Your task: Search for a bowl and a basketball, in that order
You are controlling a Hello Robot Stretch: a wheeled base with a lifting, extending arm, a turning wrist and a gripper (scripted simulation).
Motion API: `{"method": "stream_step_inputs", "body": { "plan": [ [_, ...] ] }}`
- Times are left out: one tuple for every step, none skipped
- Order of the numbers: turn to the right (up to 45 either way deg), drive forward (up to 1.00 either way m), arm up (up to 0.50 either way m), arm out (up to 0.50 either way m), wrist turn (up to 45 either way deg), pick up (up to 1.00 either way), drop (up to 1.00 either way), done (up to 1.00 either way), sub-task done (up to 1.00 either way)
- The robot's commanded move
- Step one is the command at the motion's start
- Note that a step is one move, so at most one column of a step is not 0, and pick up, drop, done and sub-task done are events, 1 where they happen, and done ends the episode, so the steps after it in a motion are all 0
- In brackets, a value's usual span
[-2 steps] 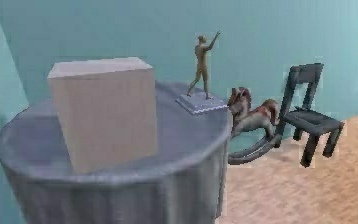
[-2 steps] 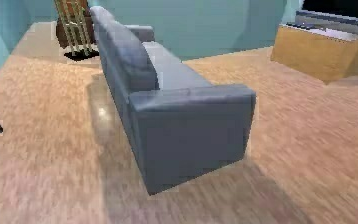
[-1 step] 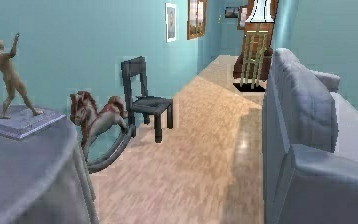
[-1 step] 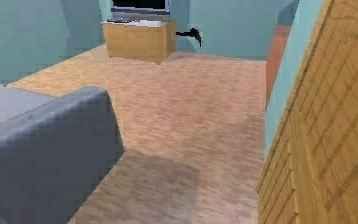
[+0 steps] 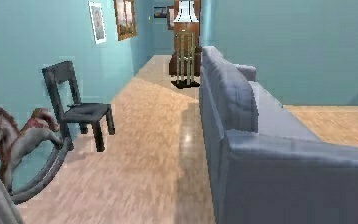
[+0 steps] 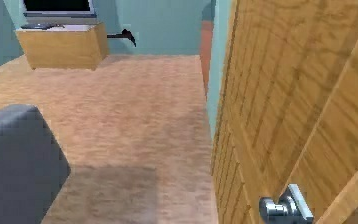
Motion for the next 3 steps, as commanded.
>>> {"method": "stream_step_inputs", "body": {
  "plan": [
    [0.0,0.30,0.00,0.00,0.0,0.00,0.00,0.00,0.00],
    [-6.0,0.00,0.00,0.00,0.0,0.00,0.00,0.00,0.00],
    [0.0,1.00,0.00,0.00,0.0,0.00,0.00,0.00,0.00]
  ]
}}
